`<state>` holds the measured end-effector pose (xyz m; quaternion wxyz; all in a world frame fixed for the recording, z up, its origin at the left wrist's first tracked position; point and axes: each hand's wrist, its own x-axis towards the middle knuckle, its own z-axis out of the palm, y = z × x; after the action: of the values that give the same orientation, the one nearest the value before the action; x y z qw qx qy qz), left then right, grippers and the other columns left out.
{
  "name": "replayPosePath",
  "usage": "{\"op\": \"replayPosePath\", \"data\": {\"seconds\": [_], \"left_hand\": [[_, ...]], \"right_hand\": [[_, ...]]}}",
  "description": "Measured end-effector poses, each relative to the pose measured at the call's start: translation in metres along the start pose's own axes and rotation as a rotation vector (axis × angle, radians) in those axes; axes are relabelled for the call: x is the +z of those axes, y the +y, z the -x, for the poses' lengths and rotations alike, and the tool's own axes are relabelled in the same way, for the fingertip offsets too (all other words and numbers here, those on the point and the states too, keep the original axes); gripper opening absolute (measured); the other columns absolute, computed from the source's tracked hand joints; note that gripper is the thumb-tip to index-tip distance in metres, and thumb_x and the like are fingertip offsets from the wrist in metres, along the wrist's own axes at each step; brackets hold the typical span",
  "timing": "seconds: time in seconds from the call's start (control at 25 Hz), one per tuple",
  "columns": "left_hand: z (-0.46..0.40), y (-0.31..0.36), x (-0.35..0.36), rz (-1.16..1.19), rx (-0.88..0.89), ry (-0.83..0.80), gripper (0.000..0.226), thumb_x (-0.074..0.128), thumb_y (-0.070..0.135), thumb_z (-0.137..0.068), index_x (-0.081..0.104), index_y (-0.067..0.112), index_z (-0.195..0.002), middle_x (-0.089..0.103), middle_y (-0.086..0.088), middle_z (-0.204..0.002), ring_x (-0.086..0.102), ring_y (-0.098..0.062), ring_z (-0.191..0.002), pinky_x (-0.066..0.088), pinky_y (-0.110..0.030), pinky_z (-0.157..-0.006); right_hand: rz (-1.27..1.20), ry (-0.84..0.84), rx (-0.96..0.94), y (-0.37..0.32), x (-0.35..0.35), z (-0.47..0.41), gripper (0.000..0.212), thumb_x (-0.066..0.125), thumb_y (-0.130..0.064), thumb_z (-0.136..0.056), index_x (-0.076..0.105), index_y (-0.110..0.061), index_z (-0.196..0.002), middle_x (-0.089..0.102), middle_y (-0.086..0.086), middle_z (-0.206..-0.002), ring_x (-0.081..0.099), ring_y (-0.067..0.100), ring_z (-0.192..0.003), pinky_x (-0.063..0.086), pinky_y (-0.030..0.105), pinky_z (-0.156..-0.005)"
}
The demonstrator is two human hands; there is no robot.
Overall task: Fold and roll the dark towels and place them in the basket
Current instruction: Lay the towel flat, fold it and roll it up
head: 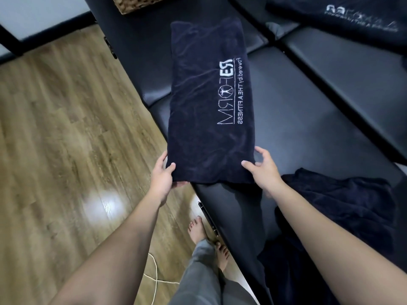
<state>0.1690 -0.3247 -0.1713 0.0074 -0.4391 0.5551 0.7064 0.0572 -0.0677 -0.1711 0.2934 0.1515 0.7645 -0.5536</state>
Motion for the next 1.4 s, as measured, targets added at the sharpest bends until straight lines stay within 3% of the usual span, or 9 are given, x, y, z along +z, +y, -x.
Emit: {"op": "replayPosePath", "data": {"seconds": [0.12,0.24,0.4,0.68,0.84,0.96,1.04,1.24,1.4], "left_hand": [[-0.003,0.011,-0.009,0.04,-0.037,-0.028,0.032,0.046,0.007,-0.104,0.071,0.023,-0.116,0.07,-0.012,-0.124,0.071,-0.042,-0.097,0.054,-0.05,-0.096],[-0.004,0.015,-0.013,0.04,-0.085,-0.112,0.03,0.043,0.012,-0.104,0.072,0.018,-0.111,0.069,-0.015,-0.122,0.072,-0.034,-0.098,0.052,-0.042,-0.092],[-0.014,0.033,-0.018,0.229,-0.221,-0.219,0.037,0.044,0.03,-0.095,0.068,0.011,-0.116,0.069,-0.015,-0.126,0.072,-0.031,-0.107,0.053,-0.039,-0.09],[-0.045,0.069,0.005,0.44,-0.244,-0.299,0.084,0.039,0.064,-0.099,0.022,0.004,-0.156,0.061,-0.012,-0.141,0.057,-0.032,-0.131,0.038,-0.05,-0.115],[-0.039,0.06,0.041,0.172,0.107,-0.151,0.072,0.05,0.038,-0.105,0.009,0.022,-0.161,0.037,-0.013,-0.16,0.044,-0.02,-0.143,0.045,-0.035,-0.108],[-0.046,0.034,0.049,-0.715,0.615,-0.241,0.075,0.061,0.045,-0.097,0.022,0.028,-0.158,0.039,0.0,-0.16,0.033,-0.01,-0.148,0.036,-0.029,-0.114],[-0.057,0.019,0.047,-1.308,0.831,-0.216,0.078,0.056,0.062,-0.092,0.03,0.027,-0.157,0.035,0.007,-0.162,0.023,-0.013,-0.153,0.019,-0.042,-0.123],[-0.087,0.014,0.035,-1.641,1.069,-0.008,0.067,0.063,0.06,-0.087,0.051,0.028,-0.145,0.049,0.006,-0.153,0.044,-0.023,-0.141,0.03,-0.047,-0.117],[-0.102,0.029,0.031,-1.516,1.227,0.023,0.047,0.047,0.062,-0.09,0.07,0.022,-0.103,0.069,0.004,-0.1,0.063,-0.022,-0.096,0.043,-0.037,-0.093]], "right_hand": [[-0.231,-0.012,0.045,0.002,-0.014,-0.002,0.037,0.071,-0.022,-0.087,0.068,-0.042,-0.119,0.064,0.03,-0.117,0.059,0.028,-0.084,0.053,0.043,-0.076],[-0.41,-0.038,0.061,-0.003,-0.019,-0.001,0.027,0.064,-0.013,-0.095,0.075,-0.028,-0.114,0.074,0.011,-0.114,0.07,0.028,-0.096,0.059,0.048,-0.085],[-0.489,-0.092,0.102,-0.018,-0.018,-0.004,0.016,0.057,-0.022,-0.101,0.068,-0.015,-0.11,0.076,0.001,-0.082,0.071,0.024,-0.081,0.051,0.025,-0.06],[-0.85,-0.16,0.155,-0.047,-0.015,-0.024,0.029,0.048,-0.025,-0.105,0.043,-0.028,-0.133,0.07,0.011,-0.124,0.068,0.036,-0.113,0.051,0.04,-0.098],[-0.108,0.129,-0.361,-0.04,0.002,-0.027,0.025,0.056,-0.01,-0.098,0.053,-0.021,-0.121,0.07,0.003,-0.112,0.069,0.012,-0.087,0.053,0.039,-0.088],[0.959,0.245,-0.924,-0.014,0.002,-0.042,0.037,0.071,-0.031,-0.089,0.065,-0.019,-0.123,0.063,0.003,-0.133,0.055,0.028,-0.108,0.046,0.048,-0.094],[1.345,0.247,-0.985,-0.006,0.001,-0.053,0.059,0.069,-0.045,-0.086,0.059,-0.019,-0.138,0.049,0.007,-0.15,0.046,0.038,-0.131,0.035,0.053,-0.102],[1.546,0.23,-0.954,-0.017,0.003,-0.074,0.088,0.075,-0.056,-0.077,0.046,-0.016,-0.149,0.055,0.012,-0.129,0.051,0.037,-0.119,0.034,0.051,-0.106],[1.553,0.215,-1.073,-0.034,0.006,-0.081,0.058,0.077,-0.045,-0.078,0.064,-0.01,-0.122,0.057,0.01,-0.112,0.053,0.033,-0.105,0.037,0.044,-0.096]]}}
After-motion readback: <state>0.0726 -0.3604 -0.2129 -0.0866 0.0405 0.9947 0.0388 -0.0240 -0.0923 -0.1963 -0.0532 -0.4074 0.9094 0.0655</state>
